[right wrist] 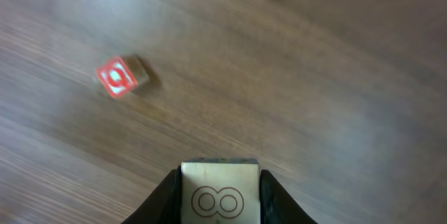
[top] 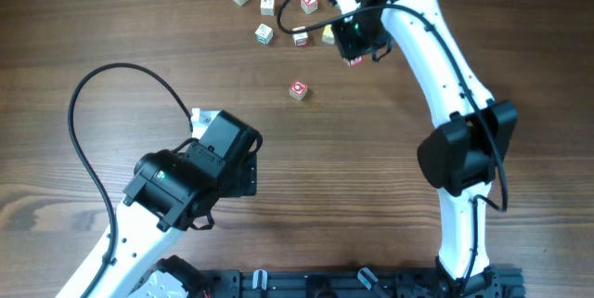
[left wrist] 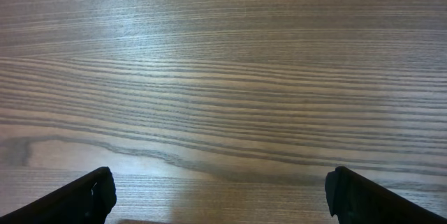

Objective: Form a circle
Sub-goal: 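Grasp the plain wooden 8 block with the right gripper, then carry the 8 block down beside the Q block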

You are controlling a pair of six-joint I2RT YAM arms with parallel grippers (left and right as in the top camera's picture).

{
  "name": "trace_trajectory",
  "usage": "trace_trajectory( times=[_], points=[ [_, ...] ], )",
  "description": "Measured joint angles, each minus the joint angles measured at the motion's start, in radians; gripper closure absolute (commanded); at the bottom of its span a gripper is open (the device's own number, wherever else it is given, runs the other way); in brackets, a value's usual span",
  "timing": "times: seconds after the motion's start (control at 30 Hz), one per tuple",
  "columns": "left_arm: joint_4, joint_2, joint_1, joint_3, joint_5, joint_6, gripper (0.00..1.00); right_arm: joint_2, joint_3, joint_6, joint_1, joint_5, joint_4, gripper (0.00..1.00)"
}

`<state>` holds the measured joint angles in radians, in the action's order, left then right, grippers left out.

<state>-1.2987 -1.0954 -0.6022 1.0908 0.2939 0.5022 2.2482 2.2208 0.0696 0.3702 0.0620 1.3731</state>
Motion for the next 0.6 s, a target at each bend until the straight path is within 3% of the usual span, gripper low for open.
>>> trace_trajectory(
  times=[0.13,0.27,0.43,0.6],
  points=[
    [0.000,0.000,0.000,0.000,0.000,0.000,0.00,0.008,-0.168,-0.012,0.000,0.020,-0.101,0.95],
    [0.000,0.000,0.000,0.000,0.000,0.000,0.00,0.017,-0.209,-0.017,0.000,0.051,-0.114,0.95],
    [0.000,0.000,0.000,0.000,0.000,0.000,0.00,-0.018,-0.212,-0.044,-0.002,0.070,0.045,0.95],
    [0.000,0.000,0.000,0.000,0.000,0.000,0.00,-0.245,-0.218,-0.090,-0.031,0.075,0.152,0.95]
  ],
)
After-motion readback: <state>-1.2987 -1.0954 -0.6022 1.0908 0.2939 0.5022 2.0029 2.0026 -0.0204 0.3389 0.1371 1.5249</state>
